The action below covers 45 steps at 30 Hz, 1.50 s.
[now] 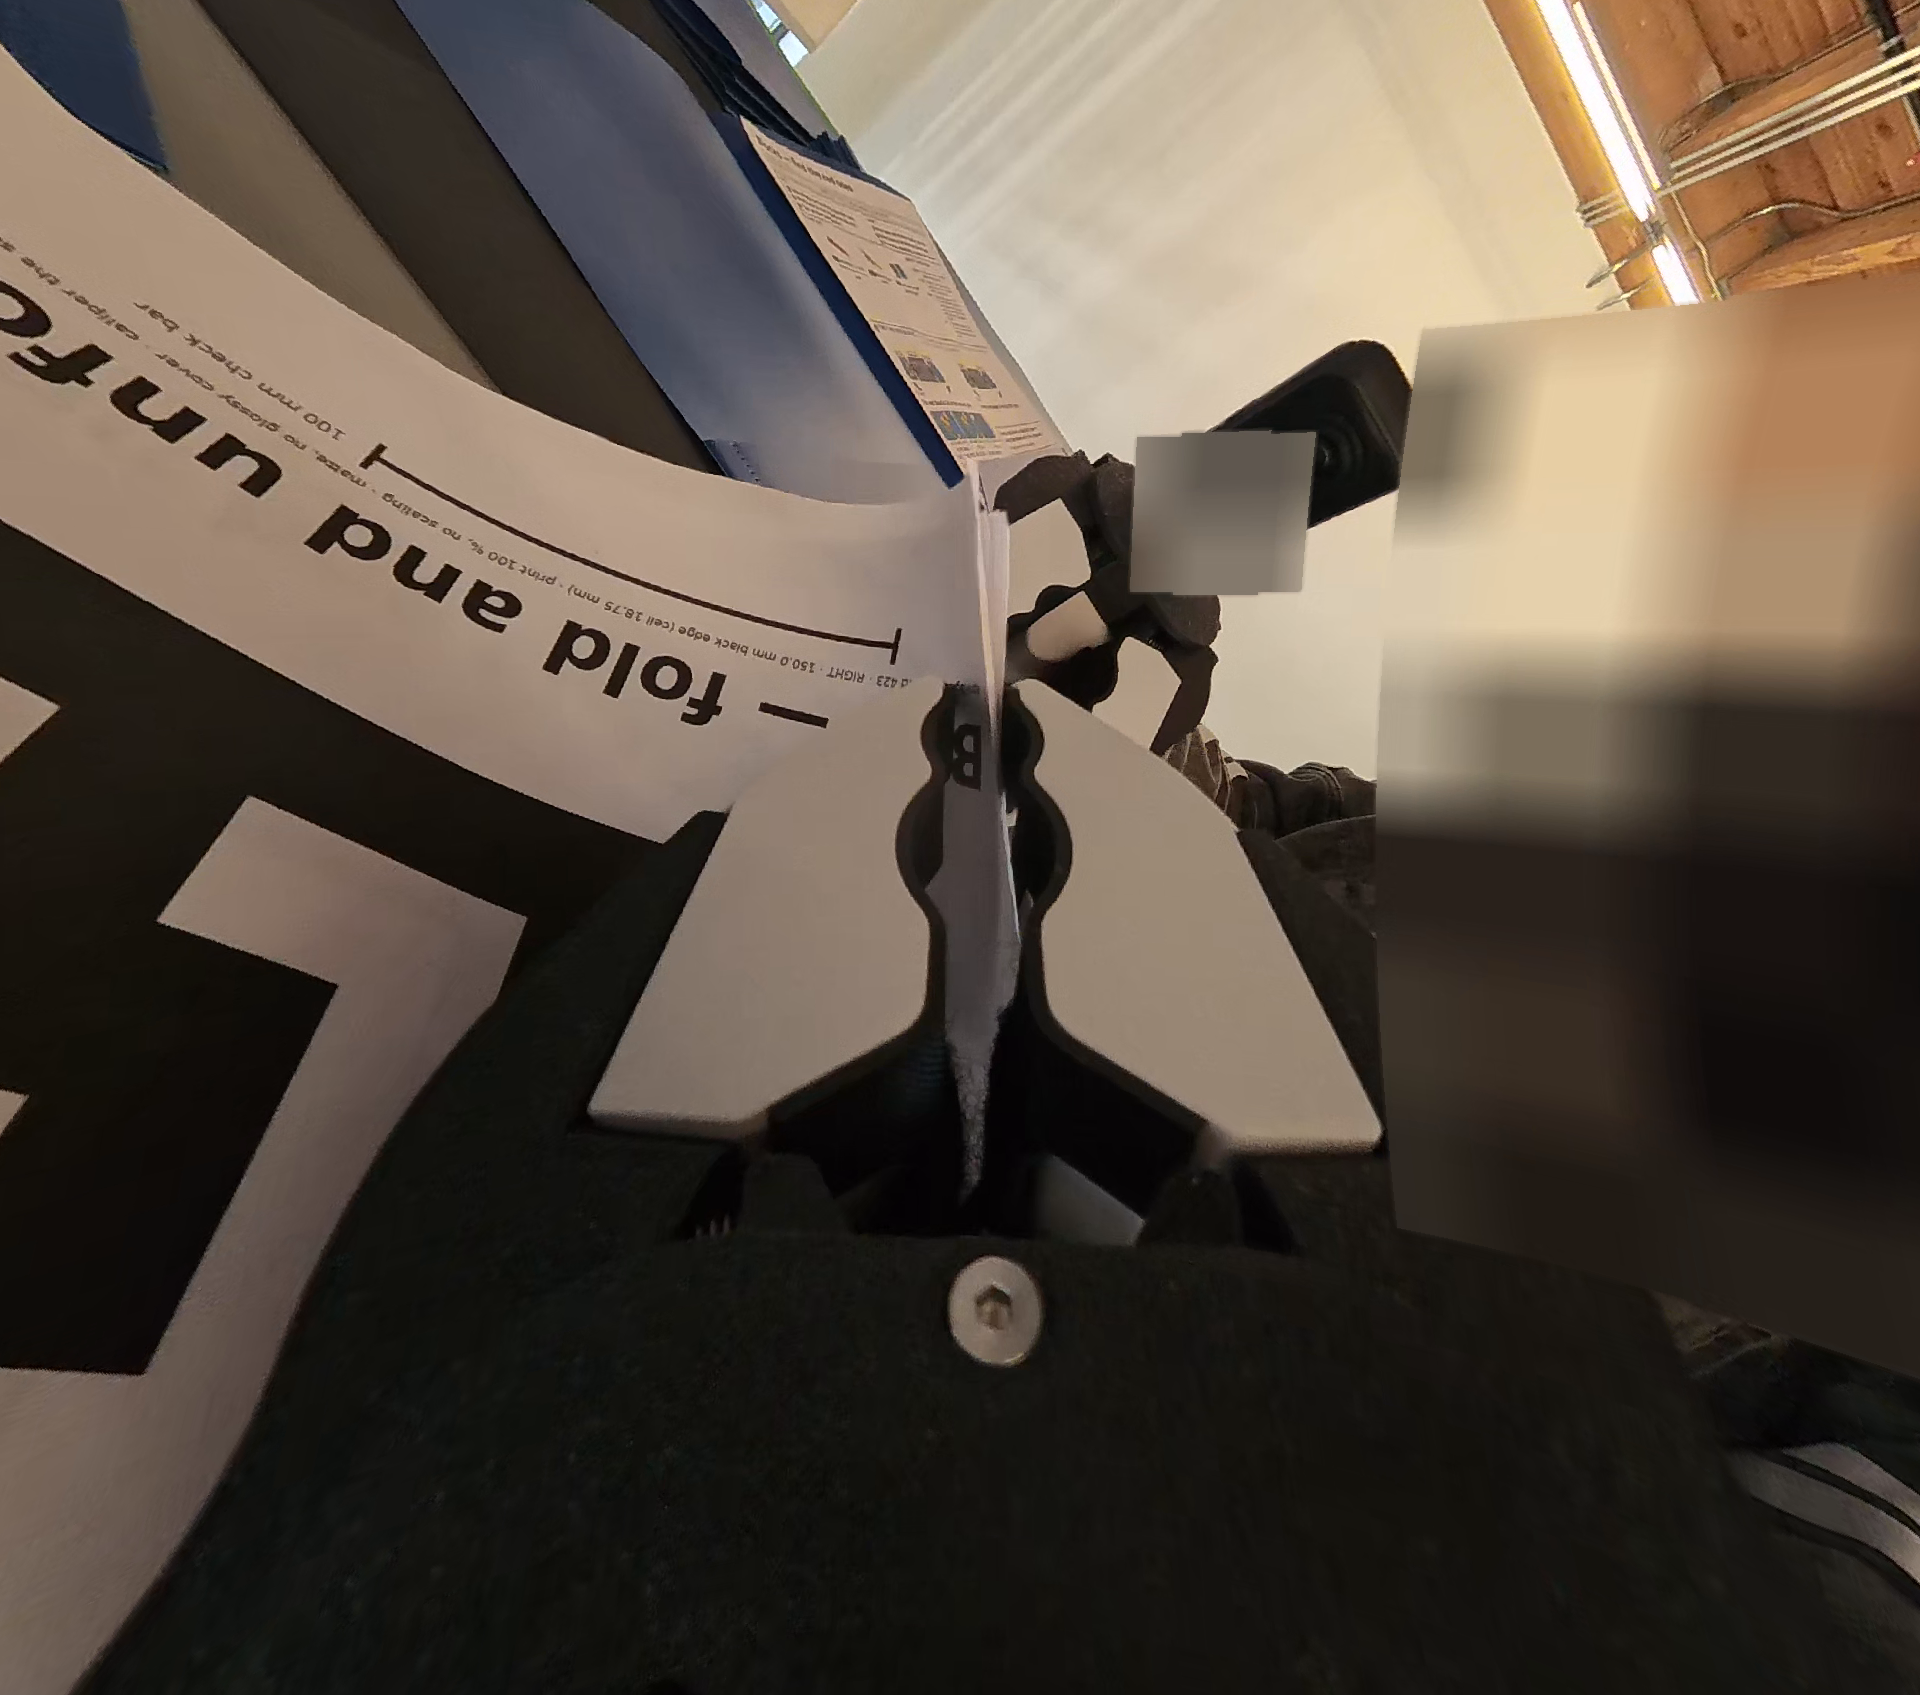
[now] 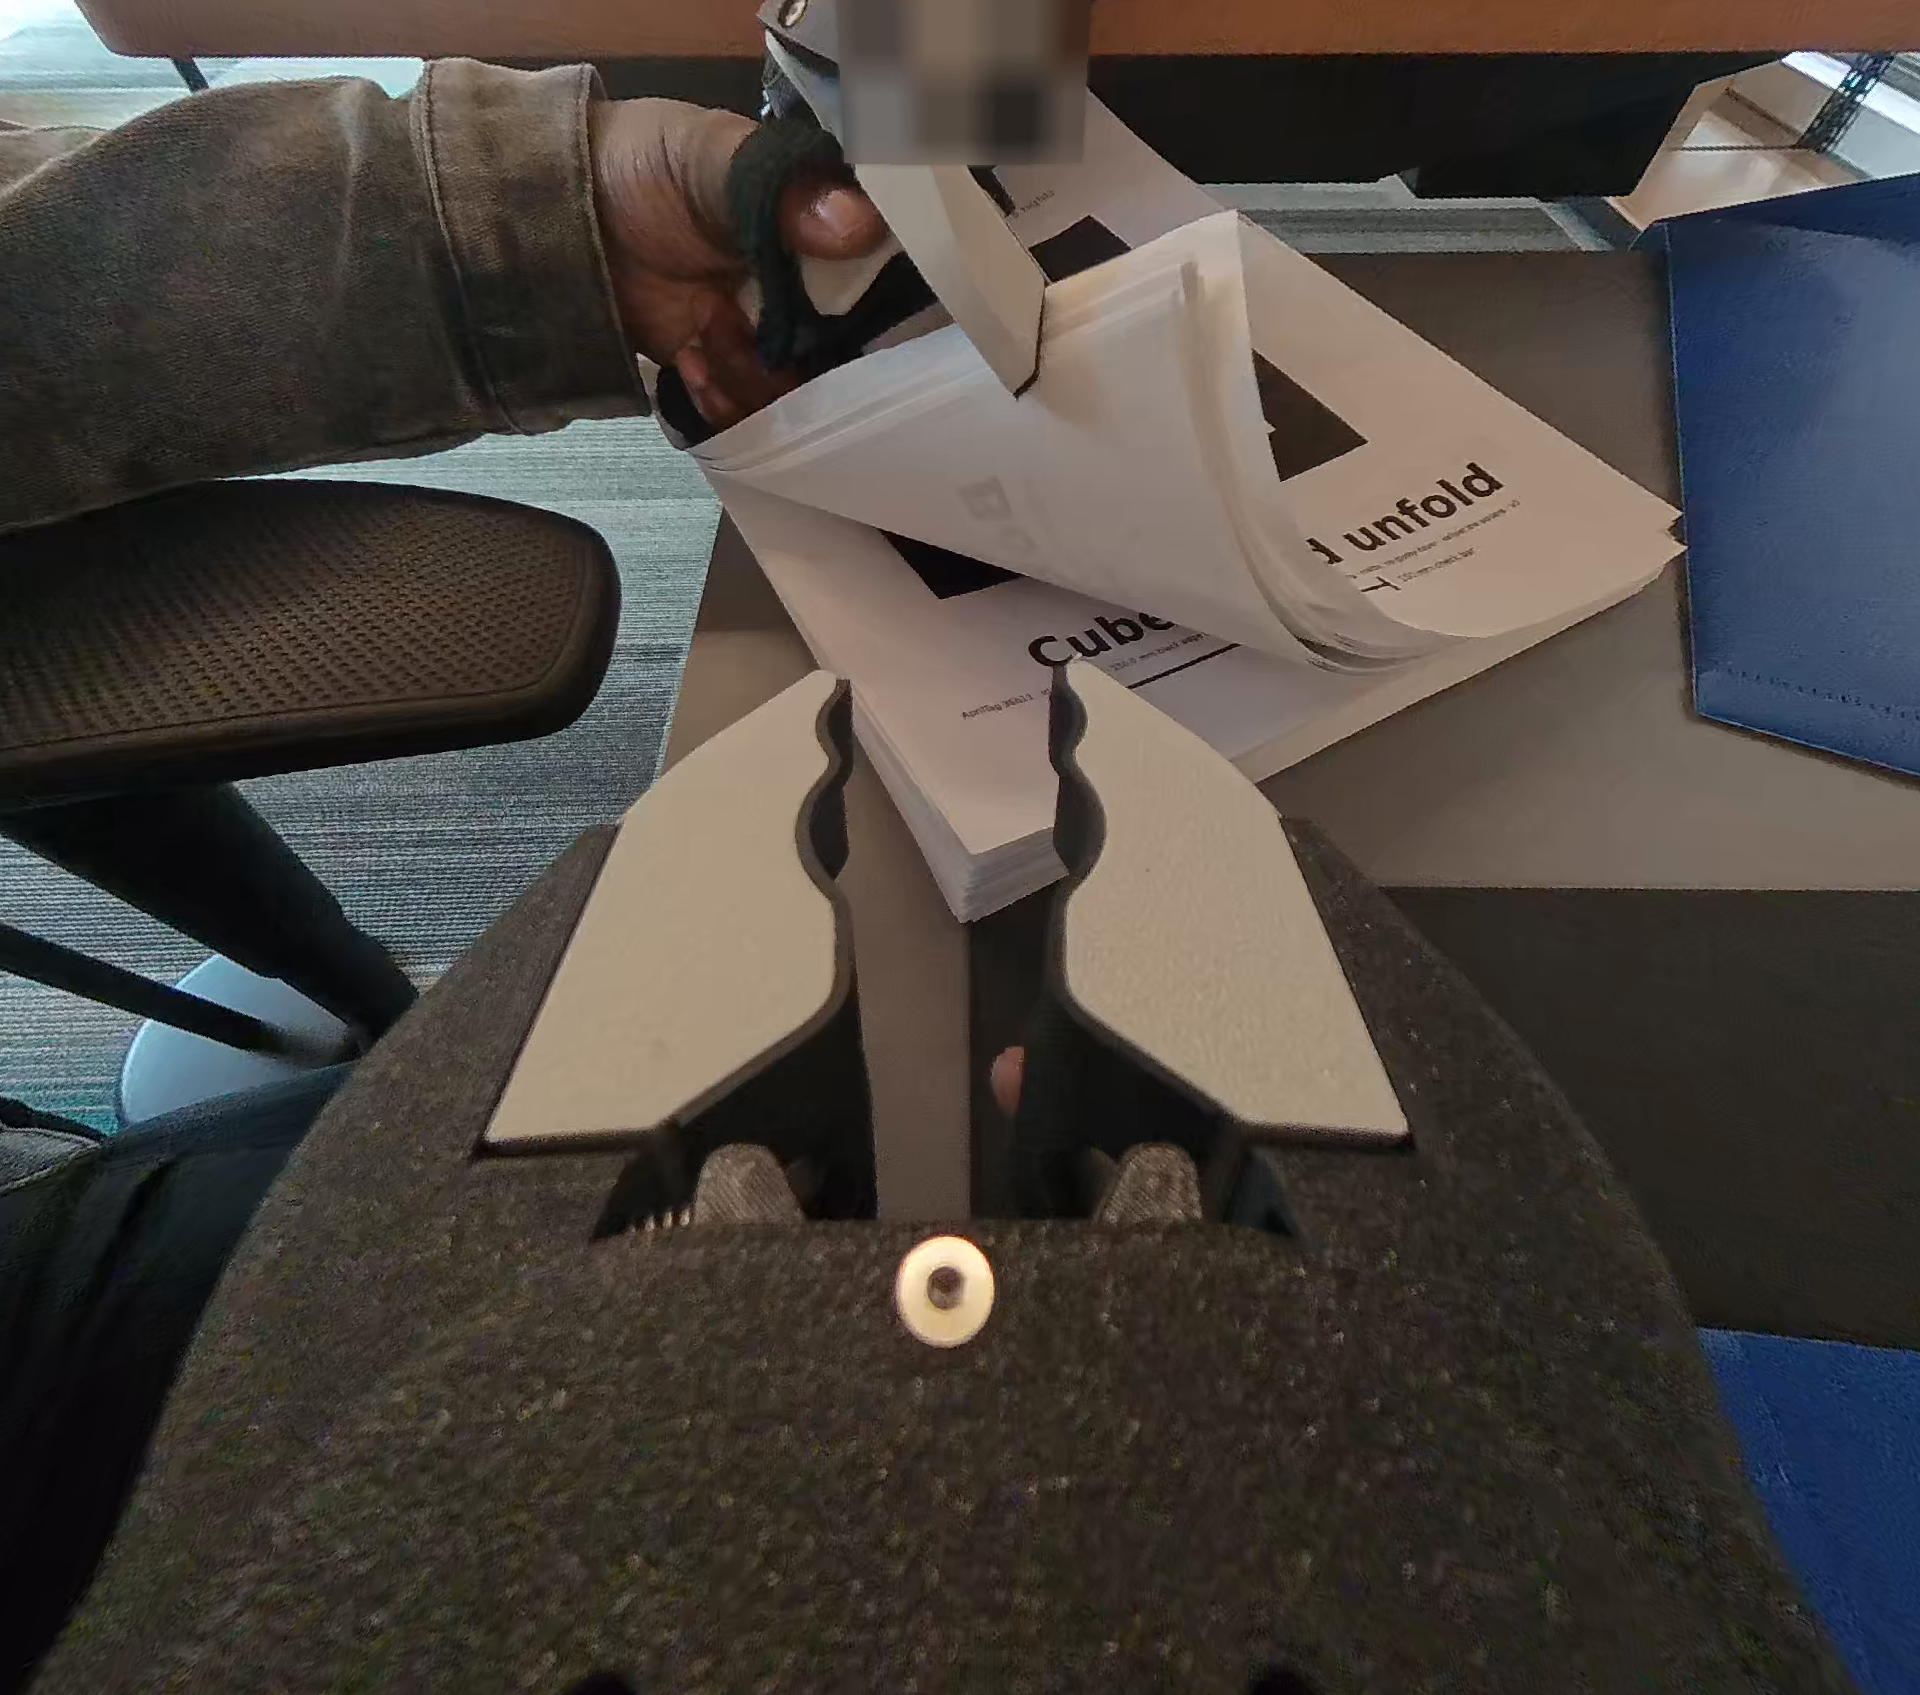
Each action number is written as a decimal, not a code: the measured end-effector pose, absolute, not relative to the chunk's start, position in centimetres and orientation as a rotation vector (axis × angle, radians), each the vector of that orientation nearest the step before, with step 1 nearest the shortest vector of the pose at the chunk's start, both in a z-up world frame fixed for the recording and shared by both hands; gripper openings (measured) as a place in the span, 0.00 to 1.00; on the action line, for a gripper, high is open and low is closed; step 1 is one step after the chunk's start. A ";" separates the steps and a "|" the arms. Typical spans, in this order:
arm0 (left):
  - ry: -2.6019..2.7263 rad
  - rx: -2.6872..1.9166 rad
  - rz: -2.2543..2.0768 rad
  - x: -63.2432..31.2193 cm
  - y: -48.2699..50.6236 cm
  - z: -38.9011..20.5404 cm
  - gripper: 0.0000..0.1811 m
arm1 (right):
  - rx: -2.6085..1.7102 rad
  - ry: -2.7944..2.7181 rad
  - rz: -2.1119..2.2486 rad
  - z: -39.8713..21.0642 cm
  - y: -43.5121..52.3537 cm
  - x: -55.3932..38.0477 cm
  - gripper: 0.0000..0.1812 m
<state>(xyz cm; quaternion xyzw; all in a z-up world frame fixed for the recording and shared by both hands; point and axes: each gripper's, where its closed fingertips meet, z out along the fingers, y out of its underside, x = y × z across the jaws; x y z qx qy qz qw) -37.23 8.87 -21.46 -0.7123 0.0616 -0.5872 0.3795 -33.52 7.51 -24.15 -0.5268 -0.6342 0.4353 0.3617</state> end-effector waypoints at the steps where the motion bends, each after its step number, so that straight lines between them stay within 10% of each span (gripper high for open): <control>1: 0.157 -1.818 -1.501 -37.2 8.9 -21.4 0.04 | -1.357 -1.633 1.124 -24.2 7.5 -33.5 0.20; 45: 0.197 -1.804 -1.524 -37.0 8.4 -21.2 0.05 | -1.236 -1.479 1.247 -21.6 7.8 -33.0 0.18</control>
